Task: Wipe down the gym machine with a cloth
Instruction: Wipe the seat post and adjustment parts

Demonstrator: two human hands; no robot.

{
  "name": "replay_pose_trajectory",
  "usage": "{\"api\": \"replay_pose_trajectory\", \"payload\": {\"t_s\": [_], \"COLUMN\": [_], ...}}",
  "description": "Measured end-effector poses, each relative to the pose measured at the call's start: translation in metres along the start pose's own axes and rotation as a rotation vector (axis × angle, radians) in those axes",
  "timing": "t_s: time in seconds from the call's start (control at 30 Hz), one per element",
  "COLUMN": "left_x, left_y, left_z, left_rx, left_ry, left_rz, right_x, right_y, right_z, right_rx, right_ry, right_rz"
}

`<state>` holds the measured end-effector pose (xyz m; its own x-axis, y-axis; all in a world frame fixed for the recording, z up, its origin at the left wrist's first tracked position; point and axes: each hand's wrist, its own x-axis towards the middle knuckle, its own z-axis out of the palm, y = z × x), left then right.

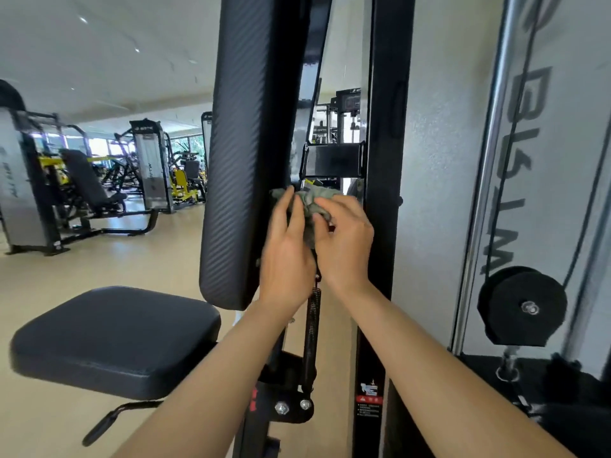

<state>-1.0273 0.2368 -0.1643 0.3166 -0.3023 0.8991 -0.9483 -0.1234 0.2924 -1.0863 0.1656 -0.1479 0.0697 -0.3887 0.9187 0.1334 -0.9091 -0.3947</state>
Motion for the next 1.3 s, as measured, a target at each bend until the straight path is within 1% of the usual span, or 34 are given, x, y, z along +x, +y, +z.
{"api": "replay_pose_trajectory", "payload": {"t_s": [0.07,0.2,0.33,0.47,0.57,0.73,0.9,1.07,1.3], "left_x": [0.02,0.038,0.021,-0.001,-0.022,-0.06,-0.1,-0.132,-0.184], "left_y": [0.008,0.012,0.006,-0.005,-0.012,-0.027,-0.049,-0.073,-0.1], "left_z": [-0.005,-0.008,-0.001,0.006,0.012,0.016,0.016,0.01,-0.02], "left_rx": [-0.016,-0.031,-0.009,0.063,0.097,0.104,0.13,0.15,0.14], "left_ry": [0.023,0.044,0.02,0.019,0.016,-0.024,-0.093,-0.188,-0.285], "left_rz": [0.003,0.009,0.023,0.022,-0.014,-0.019,0.025,0.066,-0.045], "right_x": [0.016,0.044,0.047,0.029,0.012,-0.026,-0.075,-0.113,-0.172], "right_y": [-0.008,-0.013,-0.003,0.008,0.015,0.023,0.034,0.043,0.039], "right_z": [-0.001,-0.002,-0.002,-0.007,-0.014,-0.029,-0.035,-0.033,-0.027], "right_rx": [-0.019,-0.075,-0.142,-0.186,-0.172,-0.19,-0.163,-0.122,-0.049], "right_ry": [0.026,-0.011,-0.082,-0.113,-0.164,-0.214,-0.253,-0.325,-0.377], "right_rz": [-0.05,-0.169,-0.224,-0.26,-0.201,-0.122,-0.066,0.049,0.176]}}
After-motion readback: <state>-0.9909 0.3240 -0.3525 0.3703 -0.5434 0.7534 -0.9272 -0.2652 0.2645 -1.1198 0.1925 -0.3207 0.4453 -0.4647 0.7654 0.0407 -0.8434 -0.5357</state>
